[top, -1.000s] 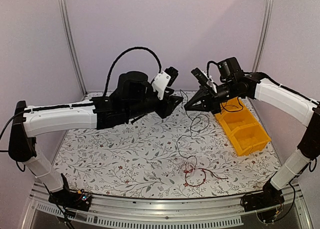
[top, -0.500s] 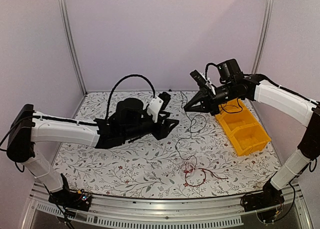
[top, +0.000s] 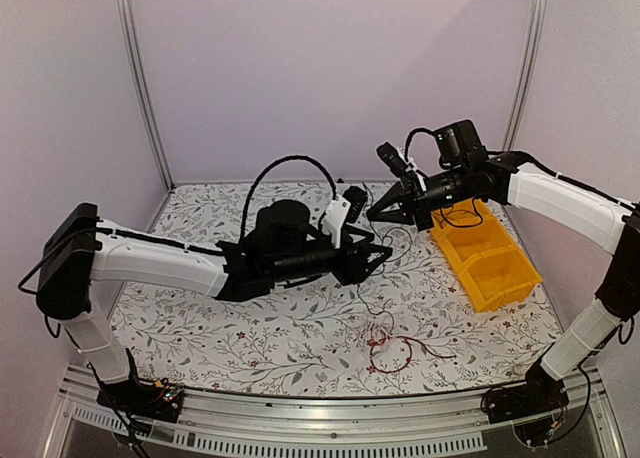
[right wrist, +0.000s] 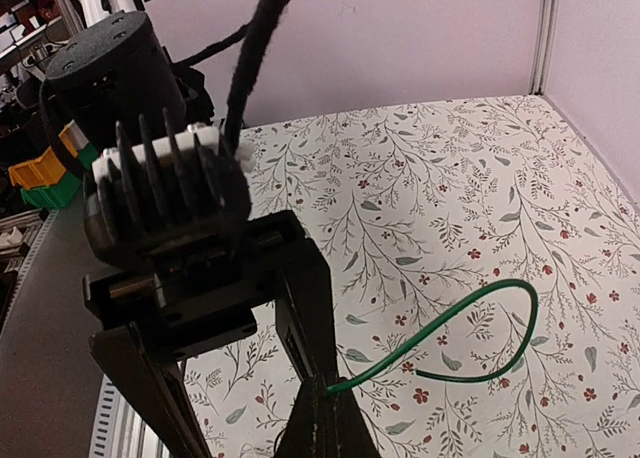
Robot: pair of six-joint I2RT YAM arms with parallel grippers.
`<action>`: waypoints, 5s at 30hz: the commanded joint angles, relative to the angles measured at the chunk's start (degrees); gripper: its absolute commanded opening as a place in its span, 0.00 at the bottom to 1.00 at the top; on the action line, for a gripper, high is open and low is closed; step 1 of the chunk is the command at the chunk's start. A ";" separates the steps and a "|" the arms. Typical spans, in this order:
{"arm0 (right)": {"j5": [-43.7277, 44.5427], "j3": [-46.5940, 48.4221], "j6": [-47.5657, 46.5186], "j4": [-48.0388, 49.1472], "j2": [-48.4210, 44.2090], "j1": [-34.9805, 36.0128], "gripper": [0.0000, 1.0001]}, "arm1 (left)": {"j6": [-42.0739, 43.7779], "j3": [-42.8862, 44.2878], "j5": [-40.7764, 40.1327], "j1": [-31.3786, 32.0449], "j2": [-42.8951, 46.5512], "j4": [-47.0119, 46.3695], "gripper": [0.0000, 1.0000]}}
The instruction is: Untangle the cables
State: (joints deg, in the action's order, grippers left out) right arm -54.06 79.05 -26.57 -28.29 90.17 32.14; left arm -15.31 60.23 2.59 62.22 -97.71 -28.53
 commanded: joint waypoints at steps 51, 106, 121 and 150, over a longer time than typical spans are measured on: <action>35.98 -7.85 6.29 14.45 1.82 -13.14 0.00 | 21.52 16.37 -17.37 -1.11 17.89 22.07 0.00; 25.68 16.07 -1.59 -7.69 8.33 5.25 0.00 | 21.43 4.54 -2.41 -9.29 11.65 14.51 0.00; 30.46 30.55 -10.90 -12.81 9.97 -14.37 0.00 | 22.52 5.52 -8.95 -6.92 10.52 16.14 0.60; 32.55 30.54 -13.66 -10.89 20.35 -35.57 0.00 | 22.88 5.51 -9.89 -6.70 9.04 16.16 0.60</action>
State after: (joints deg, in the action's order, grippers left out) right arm -23.92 110.59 -39.24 -39.83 107.44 -2.92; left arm 7.07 65.25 -6.92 54.92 -87.90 -11.75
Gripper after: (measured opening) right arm 0.018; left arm 0.605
